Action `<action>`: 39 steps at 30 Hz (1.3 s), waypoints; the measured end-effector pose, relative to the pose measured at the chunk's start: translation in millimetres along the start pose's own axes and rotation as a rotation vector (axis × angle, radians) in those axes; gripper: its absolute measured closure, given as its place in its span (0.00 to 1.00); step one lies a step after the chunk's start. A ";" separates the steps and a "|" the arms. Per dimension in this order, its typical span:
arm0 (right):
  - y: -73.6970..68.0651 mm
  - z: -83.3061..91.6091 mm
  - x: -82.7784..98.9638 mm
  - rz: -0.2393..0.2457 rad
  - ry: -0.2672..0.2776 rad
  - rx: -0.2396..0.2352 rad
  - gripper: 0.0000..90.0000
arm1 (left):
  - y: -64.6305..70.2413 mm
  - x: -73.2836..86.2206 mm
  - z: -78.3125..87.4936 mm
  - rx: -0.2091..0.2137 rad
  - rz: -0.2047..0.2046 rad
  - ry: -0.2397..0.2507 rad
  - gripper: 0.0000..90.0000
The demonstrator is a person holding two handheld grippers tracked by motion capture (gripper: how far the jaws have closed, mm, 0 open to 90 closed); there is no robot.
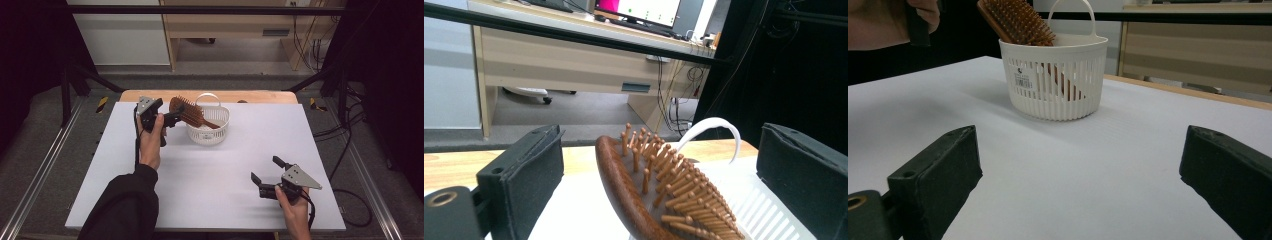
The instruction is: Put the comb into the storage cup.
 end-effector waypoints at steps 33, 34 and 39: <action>-1.6 -0.6 0.0 -0.007 -0.007 -0.008 0.03 | 7.9 2.1 30.6 0.016 -0.079 0.008 0.05; -1.6 -0.6 0.0 -0.007 -0.007 -0.008 0.03 | 8.1 2.1 31.2 0.017 -0.078 0.008 0.05; -2.6 -0.5 0.0 -0.008 -0.008 -0.009 0.03 | 10.0 2.9 34.1 0.023 -0.088 0.002 0.05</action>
Point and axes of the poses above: each handheld gripper's, and its own axes: z roughly backward along the jaws, x roughly out of its underside, y roughly to its right, the point moved 4 cm from there along -z, roughly forward along the jaws, and after that the axes turned 10 degrees about x, right-handed, at the moved point
